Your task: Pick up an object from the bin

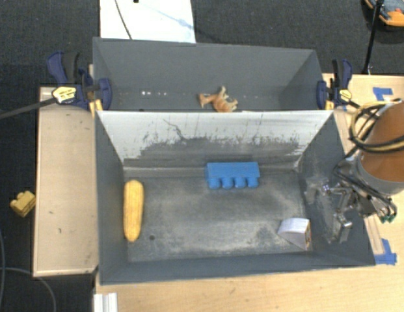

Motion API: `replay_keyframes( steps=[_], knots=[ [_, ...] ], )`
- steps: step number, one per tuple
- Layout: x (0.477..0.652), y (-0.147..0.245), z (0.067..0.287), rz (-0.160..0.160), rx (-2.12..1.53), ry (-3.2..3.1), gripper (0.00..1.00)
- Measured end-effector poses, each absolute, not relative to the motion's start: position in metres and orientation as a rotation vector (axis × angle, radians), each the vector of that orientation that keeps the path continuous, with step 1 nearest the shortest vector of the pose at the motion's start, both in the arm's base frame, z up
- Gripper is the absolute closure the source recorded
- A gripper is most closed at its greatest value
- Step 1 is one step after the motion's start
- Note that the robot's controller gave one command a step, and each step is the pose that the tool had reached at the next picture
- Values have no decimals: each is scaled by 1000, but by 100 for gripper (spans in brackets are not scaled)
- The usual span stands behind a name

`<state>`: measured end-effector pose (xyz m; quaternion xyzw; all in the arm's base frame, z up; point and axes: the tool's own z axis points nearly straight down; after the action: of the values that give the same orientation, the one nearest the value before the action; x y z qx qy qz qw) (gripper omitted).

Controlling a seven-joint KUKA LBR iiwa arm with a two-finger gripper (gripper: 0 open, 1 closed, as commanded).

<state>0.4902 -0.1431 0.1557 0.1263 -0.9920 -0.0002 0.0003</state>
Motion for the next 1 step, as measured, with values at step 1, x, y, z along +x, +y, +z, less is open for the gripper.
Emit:
replay_keyframes(
  steps=[1],
  knots=[
    [482,-120,107,-5,236,-3130,0]
  ],
)
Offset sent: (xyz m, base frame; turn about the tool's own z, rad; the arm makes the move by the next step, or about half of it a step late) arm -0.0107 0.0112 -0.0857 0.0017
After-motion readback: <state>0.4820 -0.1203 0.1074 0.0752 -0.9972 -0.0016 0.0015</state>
